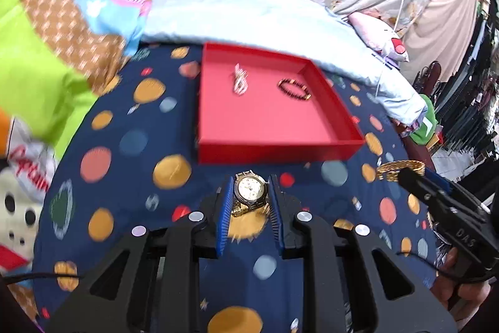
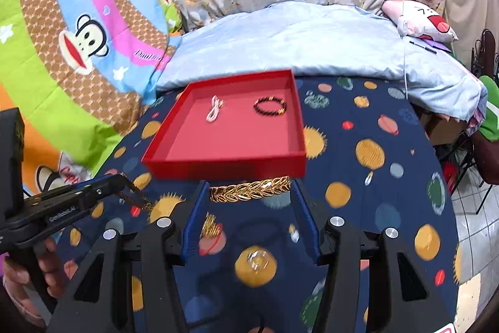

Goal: Organize jewelry
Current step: 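Carry the watch and bangle into the red tray and release them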

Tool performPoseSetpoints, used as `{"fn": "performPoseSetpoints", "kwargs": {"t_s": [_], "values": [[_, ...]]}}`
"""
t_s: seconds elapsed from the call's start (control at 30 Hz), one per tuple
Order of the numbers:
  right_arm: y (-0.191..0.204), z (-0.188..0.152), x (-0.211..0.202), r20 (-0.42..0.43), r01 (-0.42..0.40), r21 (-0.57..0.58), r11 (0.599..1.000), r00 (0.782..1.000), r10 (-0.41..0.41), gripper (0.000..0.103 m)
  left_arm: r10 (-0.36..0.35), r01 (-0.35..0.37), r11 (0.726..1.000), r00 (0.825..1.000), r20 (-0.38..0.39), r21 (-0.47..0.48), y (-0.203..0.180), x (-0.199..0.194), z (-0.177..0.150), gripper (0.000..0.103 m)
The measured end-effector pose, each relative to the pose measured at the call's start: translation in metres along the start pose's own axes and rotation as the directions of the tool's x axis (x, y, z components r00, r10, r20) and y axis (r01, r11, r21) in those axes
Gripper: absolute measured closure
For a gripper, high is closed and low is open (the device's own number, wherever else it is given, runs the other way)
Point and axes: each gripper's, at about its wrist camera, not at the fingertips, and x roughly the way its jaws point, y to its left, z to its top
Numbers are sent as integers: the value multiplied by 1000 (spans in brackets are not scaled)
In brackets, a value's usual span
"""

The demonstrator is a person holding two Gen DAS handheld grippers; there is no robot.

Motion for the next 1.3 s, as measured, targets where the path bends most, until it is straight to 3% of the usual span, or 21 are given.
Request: {"fn": "performPoseSetpoints", "kwargs": {"t_s": [0.33,0.63,0.9,1.1,1.2,1.3], "values": [[-6,59,50,66,-26,3,1000,997,26,51,-20,14,997,996,83,75,-28,30,68,81],[-2,91,120,52,-71,33,997,996,69,51,-16,14,999,999,49,41,-20,97,106,81],[-15,87,173,-4,-79,79,994,997,79,51,13,-13,999,1000,2,29,-8,150,113,81],[-24,72,179,-54,-51,80,996,997,55,50,49,-49,998,999,-12,28,0,164,105,81],[-22,67,176,-51,-47,75,996,997,51,48,52,-52,999,999,-2,9,4,159,101,68],[-18,60,172,-42,-26,65,998,999,29,47,57,-57,998,998,5,1,7,154,97,66]]}}
